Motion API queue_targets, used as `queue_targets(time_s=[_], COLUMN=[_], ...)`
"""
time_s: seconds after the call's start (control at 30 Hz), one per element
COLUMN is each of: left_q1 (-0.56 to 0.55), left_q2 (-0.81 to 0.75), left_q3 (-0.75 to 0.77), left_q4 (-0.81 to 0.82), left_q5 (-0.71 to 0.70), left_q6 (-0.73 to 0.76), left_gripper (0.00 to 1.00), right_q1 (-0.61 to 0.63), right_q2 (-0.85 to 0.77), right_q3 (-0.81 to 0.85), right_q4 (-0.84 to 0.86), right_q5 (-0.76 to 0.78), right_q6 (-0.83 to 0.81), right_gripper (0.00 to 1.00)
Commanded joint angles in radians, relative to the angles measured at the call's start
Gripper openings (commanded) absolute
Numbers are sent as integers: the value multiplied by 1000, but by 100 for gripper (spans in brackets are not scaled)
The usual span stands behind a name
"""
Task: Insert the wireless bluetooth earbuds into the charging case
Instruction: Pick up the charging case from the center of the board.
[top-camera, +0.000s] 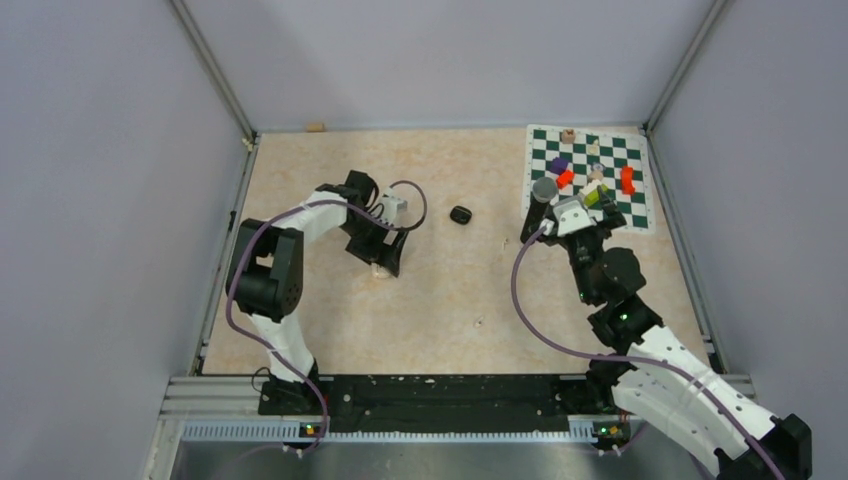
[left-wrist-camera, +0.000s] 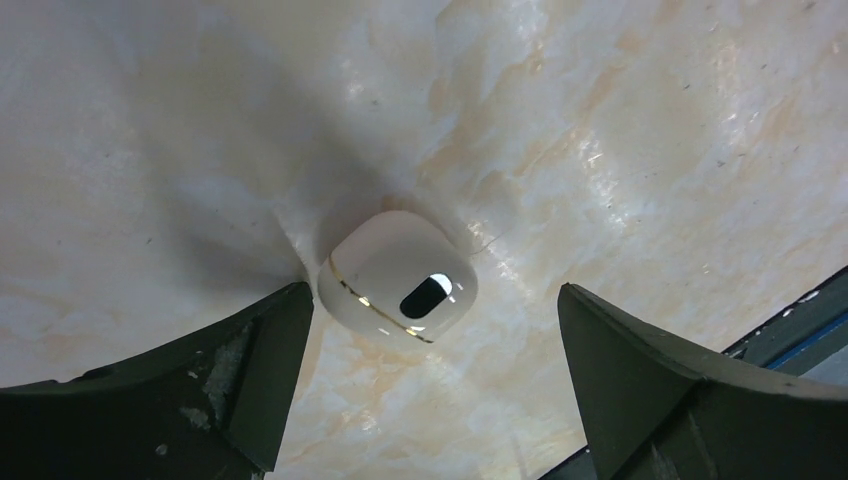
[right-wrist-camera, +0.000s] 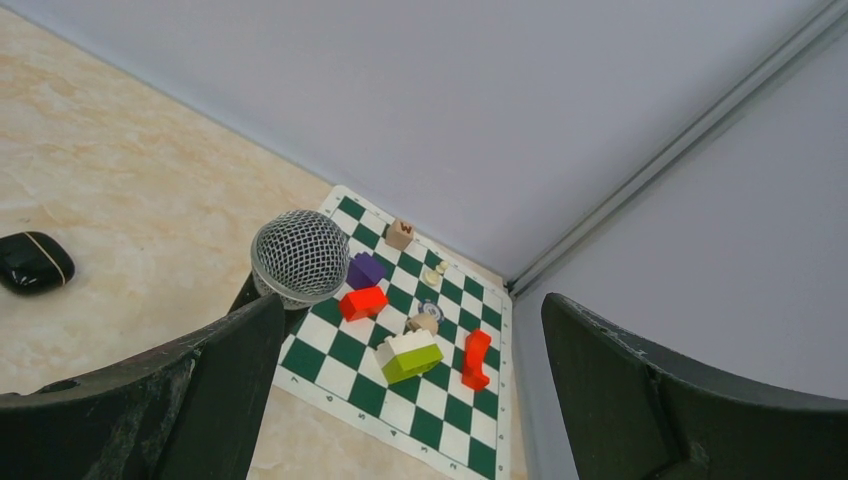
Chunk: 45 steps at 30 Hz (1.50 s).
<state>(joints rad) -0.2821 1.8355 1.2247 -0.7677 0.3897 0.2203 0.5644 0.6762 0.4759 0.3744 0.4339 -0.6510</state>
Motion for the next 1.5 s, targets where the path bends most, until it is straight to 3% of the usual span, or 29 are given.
queue_targets(time_s=[0.0, 0.17, 0.37, 0.57, 0.77, 0.9, 1.3, 1.47], left_q1=[-37, -77, -117, -156, -138, -131, -130, -130], left_q2=[51, 96, 134, 89, -112, -164, -70, -42], left_q3=[45, 120, 201, 234, 177, 140, 27, 22], left_q4=[-23, -57, -125, -187, -88, -56, -5, -3], left_q5=[79, 81, 180, 230, 91, -34, -201, -186], left_q6=[36, 82, 115, 183, 171, 112, 8, 1], left_gripper=[99, 99, 99, 99, 99, 99, 99, 99], right_q1=[-12, -12, -12, -14, -14, -14, -13, -13], right_q2=[1, 6, 4, 3, -3, -1, -3, -4], right_q3=[-1, -2, -4, -5, -5, -3, 3, 3], right_q4=[37, 41, 44, 41, 34, 30, 19, 18], right_q5=[-9, -8, -4, -7, -16, -21, -18, -19], right_q6=[8, 4, 1, 2, 6, 10, 16, 16], right_gripper=[98, 99, 98, 98, 98, 98, 98, 98])
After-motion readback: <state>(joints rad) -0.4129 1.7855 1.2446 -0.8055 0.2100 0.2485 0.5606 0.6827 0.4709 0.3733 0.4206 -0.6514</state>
